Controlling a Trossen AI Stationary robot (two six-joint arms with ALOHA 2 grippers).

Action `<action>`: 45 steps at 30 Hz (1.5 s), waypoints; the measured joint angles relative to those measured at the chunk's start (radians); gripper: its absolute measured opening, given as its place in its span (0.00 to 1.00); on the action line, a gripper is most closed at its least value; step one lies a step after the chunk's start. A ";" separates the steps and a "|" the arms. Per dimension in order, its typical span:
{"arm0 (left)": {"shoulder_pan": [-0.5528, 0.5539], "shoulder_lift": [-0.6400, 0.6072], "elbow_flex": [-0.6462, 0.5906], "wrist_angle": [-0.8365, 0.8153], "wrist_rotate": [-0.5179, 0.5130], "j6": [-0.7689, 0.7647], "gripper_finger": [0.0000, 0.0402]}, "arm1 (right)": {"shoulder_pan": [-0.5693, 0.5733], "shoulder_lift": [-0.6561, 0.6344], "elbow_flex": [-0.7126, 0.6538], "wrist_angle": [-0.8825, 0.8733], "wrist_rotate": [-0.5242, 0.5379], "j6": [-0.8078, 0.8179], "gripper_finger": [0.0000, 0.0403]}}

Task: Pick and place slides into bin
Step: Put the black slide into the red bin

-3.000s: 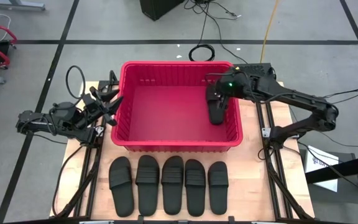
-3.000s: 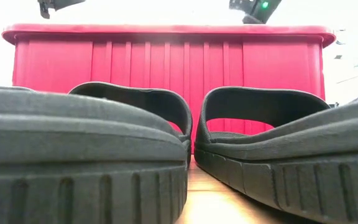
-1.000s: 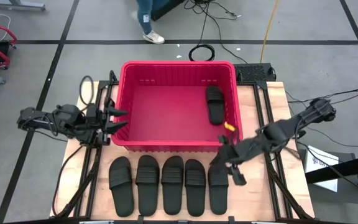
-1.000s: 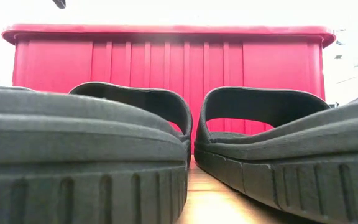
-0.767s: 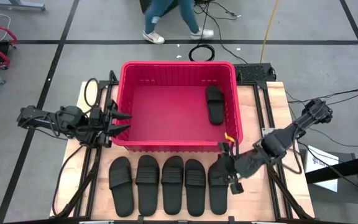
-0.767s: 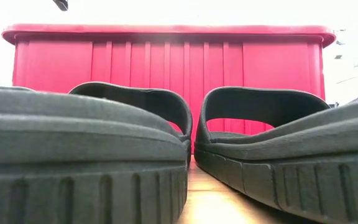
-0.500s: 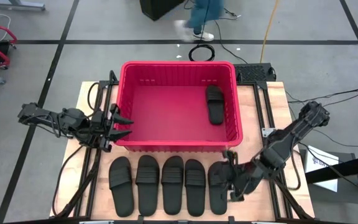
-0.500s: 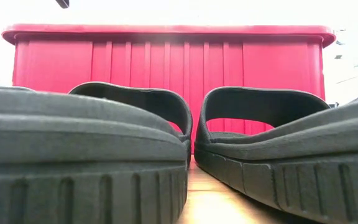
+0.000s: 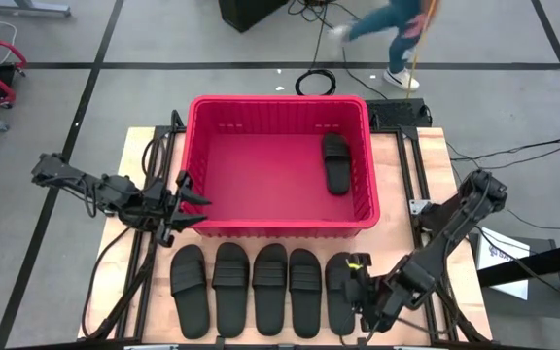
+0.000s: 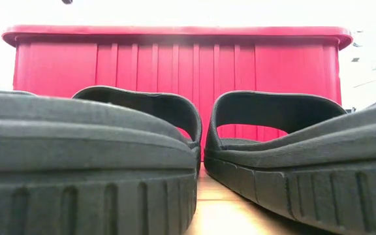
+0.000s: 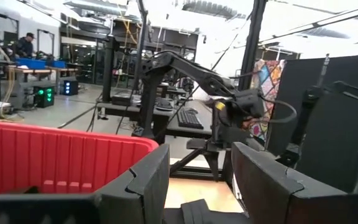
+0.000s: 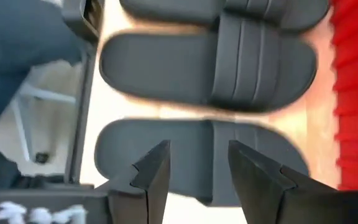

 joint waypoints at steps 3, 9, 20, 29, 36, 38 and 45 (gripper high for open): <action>-0.010 0.002 0.000 0.000 -0.019 0.000 0.45 | 0.012 0.042 0.000 -0.025 -0.001 0.021 0.38; -0.021 0.005 0.000 -0.002 -0.027 0.000 0.45 | 0.018 0.123 0.000 -0.044 0.000 0.038 0.38; -0.022 0.006 0.000 -0.013 -0.027 0.003 0.45 | 0.018 0.243 0.000 -0.156 0.134 0.068 0.38; -0.021 0.006 0.000 -0.019 -0.027 0.004 0.45 | 0.015 0.336 0.000 -0.205 0.171 0.053 0.38; -0.021 0.006 0.000 -0.023 -0.031 0.010 0.45 | 0.007 0.379 -0.001 -0.231 0.291 0.162 0.38; -0.021 0.005 0.000 -0.029 -0.036 0.010 0.45 | 0.004 0.376 -0.002 -0.243 0.322 0.192 0.38; -0.021 0.006 0.000 -0.038 -0.037 0.006 0.45 | -0.003 0.375 -0.002 -0.273 0.310 0.189 0.38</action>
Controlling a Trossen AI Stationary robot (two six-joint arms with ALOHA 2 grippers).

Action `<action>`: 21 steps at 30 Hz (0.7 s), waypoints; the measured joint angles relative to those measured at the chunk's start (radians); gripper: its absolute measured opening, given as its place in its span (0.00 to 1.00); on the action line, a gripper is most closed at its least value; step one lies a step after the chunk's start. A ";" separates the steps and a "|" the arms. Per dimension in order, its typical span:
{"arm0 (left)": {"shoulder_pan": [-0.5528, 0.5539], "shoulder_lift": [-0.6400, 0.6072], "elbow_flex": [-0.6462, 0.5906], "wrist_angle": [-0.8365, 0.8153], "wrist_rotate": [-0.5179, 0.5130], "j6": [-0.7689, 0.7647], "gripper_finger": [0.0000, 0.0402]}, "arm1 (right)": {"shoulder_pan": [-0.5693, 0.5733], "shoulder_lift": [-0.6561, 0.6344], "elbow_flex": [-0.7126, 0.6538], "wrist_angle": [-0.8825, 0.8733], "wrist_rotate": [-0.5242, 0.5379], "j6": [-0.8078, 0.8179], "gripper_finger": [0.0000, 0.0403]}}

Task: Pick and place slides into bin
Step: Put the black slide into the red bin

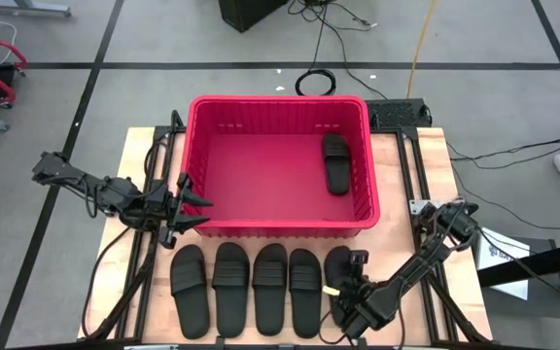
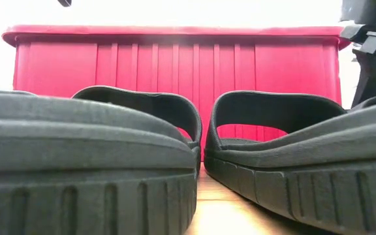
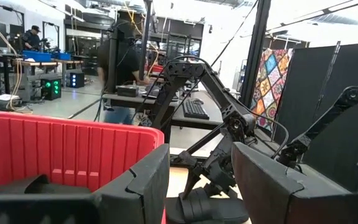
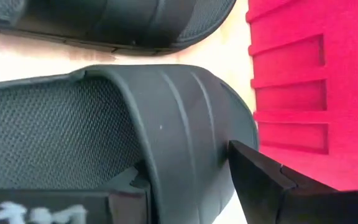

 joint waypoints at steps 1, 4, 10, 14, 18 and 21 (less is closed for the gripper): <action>0.000 0.000 0.000 -0.003 0.000 -0.002 0.45 | 0.000 0.000 0.000 0.000 0.000 -0.005 0.38; 0.000 0.000 0.000 -0.018 0.000 -0.009 0.45 | -0.001 0.000 0.000 0.001 0.000 -0.010 0.38; 0.000 0.000 0.000 -0.036 0.000 -0.044 0.45 | -0.004 0.000 0.000 0.004 0.000 -0.009 0.38; 0.000 0.000 0.000 -0.038 0.000 -0.050 0.45 | -0.007 0.000 0.000 0.013 0.000 -0.007 0.38; 0.000 0.000 0.000 -0.042 0.000 -0.055 0.45 | -0.007 0.000 0.000 0.017 0.000 -0.003 0.33; 0.000 0.000 0.000 -0.043 -0.003 -0.055 0.45 | -0.007 -0.001 0.000 0.017 0.000 -0.003 0.26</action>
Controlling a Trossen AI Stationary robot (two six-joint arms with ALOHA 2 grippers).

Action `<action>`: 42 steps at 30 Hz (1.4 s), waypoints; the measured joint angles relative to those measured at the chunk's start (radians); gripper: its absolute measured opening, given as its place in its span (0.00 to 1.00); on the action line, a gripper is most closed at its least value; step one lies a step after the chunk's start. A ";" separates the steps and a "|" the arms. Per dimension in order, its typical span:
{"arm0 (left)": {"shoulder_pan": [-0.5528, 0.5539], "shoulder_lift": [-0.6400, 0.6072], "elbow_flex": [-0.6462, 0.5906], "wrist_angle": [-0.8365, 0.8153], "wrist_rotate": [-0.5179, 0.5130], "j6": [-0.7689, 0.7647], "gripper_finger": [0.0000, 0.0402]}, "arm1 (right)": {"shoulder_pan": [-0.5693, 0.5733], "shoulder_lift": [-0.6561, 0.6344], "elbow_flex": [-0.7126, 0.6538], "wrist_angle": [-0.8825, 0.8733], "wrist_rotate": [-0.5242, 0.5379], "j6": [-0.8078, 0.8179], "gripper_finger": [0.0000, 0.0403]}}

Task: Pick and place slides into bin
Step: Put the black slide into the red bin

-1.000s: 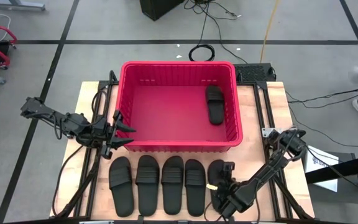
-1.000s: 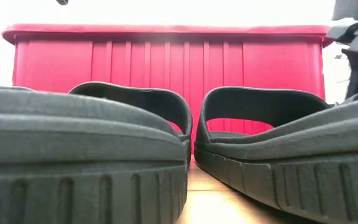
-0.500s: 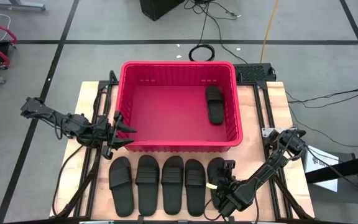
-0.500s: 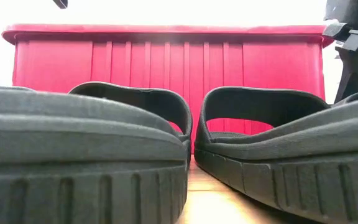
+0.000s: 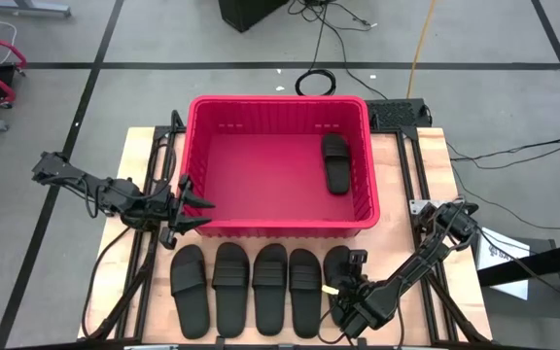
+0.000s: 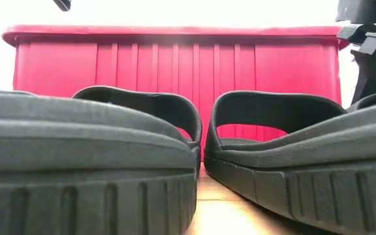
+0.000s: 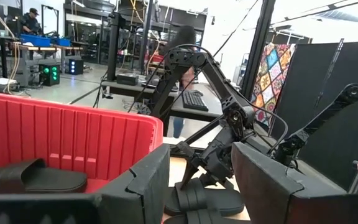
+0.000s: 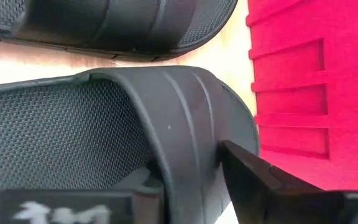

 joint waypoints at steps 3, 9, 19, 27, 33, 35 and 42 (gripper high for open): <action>-0.001 0.008 0.000 -0.006 -0.027 0.004 0.45 | 0.000 0.000 0.000 0.000 0.003 -0.004 0.18; 0.000 0.055 0.000 -0.008 -0.105 0.007 0.45 | 0.000 0.000 0.000 0.002 0.004 -0.011 0.03; 0.000 0.078 0.000 0.000 -0.155 0.007 0.45 | 0.000 -0.026 0.000 0.011 -0.033 -0.056 0.02; 0.000 0.078 0.000 0.010 -0.155 0.007 0.45 | -0.001 -0.157 0.000 0.019 -0.053 -0.129 0.03; 0.000 0.078 0.000 0.011 -0.155 0.007 0.45 | -0.001 -0.296 0.000 0.062 -0.048 -0.221 0.01; 0.000 0.078 0.000 0.011 -0.155 0.007 0.45 | -0.003 -0.343 0.000 0.094 -0.047 -0.274 0.01; 0.000 0.078 0.000 0.012 -0.154 0.006 0.45 | -0.030 -0.491 0.000 0.295 -0.016 -0.511 0.02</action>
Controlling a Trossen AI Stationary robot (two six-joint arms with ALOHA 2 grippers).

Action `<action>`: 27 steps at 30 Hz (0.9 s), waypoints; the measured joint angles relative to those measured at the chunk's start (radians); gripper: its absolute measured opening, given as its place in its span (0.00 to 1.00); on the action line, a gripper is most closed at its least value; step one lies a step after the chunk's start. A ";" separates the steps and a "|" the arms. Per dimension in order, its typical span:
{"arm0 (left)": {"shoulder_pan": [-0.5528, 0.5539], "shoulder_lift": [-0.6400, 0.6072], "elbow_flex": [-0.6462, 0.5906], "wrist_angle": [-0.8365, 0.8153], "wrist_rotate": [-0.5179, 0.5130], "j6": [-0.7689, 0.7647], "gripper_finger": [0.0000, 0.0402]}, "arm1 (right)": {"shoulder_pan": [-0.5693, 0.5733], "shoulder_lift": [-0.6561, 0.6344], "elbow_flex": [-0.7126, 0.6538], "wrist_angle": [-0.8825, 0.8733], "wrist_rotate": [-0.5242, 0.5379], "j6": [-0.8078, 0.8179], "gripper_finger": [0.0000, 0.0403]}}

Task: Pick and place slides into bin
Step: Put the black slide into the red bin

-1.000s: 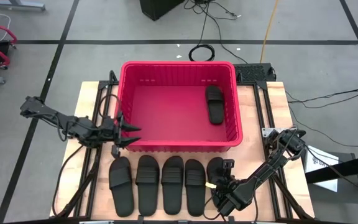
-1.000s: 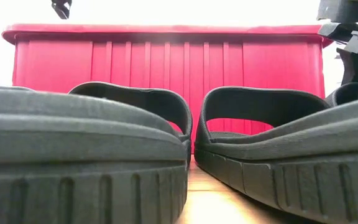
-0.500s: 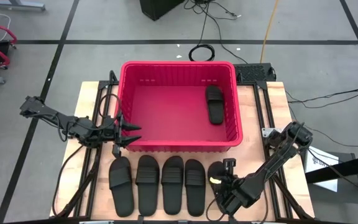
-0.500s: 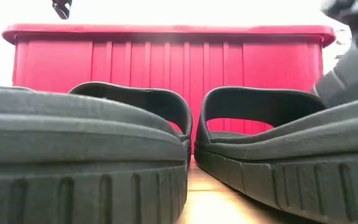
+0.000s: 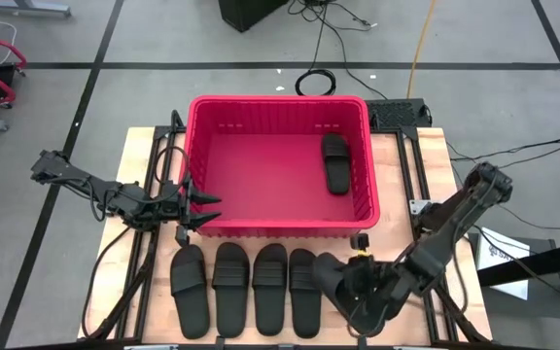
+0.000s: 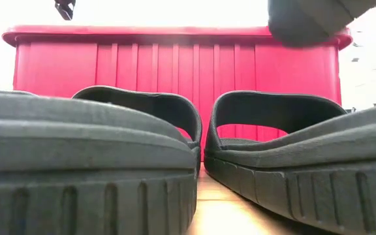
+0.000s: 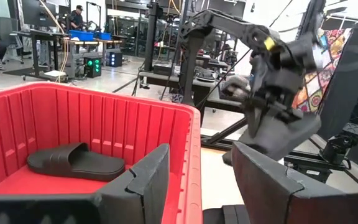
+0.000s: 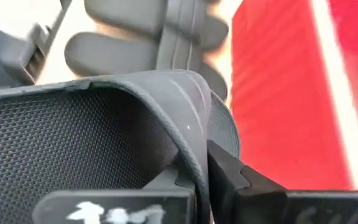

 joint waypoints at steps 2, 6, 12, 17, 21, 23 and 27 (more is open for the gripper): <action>0.000 0.000 0.000 0.003 0.000 0.000 0.45 | -0.015 -0.033 0.000 0.057 -0.001 -0.072 0.02; 0.000 0.000 0.000 0.024 -0.011 0.024 0.45 | -0.048 -0.096 0.000 0.139 -0.002 -0.223 0.01; 0.006 -0.001 0.000 0.095 -0.118 0.099 0.45 | -0.142 -0.187 0.000 0.164 -0.002 -0.357 0.02; 0.054 -0.012 0.000 0.140 -0.129 0.159 0.45 | -0.251 -0.250 0.000 0.162 -0.002 -0.436 0.02; 0.111 -0.031 0.000 0.142 -0.129 0.178 0.45 | -0.343 -0.289 0.000 0.162 -0.002 -0.513 0.02; 0.141 -0.044 0.000 0.141 -0.129 0.179 0.45 | -0.393 -0.302 0.000 0.166 -0.002 -0.549 0.02; 0.206 -0.070 0.001 0.141 -0.114 0.195 0.45 | -0.506 -0.309 0.000 0.184 -0.002 -0.612 0.02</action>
